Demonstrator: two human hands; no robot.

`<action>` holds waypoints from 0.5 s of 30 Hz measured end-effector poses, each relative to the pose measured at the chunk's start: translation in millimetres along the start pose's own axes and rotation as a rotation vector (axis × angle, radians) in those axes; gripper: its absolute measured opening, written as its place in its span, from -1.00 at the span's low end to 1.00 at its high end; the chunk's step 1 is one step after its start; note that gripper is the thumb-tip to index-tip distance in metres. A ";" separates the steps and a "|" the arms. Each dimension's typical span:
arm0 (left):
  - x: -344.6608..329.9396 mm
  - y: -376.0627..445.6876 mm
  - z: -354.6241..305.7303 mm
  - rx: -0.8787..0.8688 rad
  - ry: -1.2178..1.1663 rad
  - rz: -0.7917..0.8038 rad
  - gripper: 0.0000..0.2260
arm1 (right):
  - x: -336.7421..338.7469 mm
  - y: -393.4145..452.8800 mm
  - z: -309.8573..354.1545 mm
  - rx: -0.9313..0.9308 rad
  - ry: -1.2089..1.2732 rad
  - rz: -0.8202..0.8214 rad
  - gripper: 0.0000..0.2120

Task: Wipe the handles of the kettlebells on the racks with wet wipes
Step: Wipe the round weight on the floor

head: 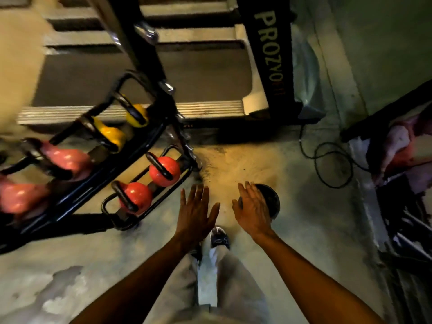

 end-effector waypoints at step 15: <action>114.1 -131.3 137.8 0.554 -0.119 -0.389 -0.24 | -35.1 -8.0 251.4 0.640 -0.133 0.248 -0.26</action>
Point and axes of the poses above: each hand's wrist, its own y-axis towards the middle knuckle, its own x-axis out of the back of the hand, z = x × y, the point moved 7 cm from there along y, towards the middle knuckle, and after that the axes turned 13 degrees about -z, right-handed, at the moved point
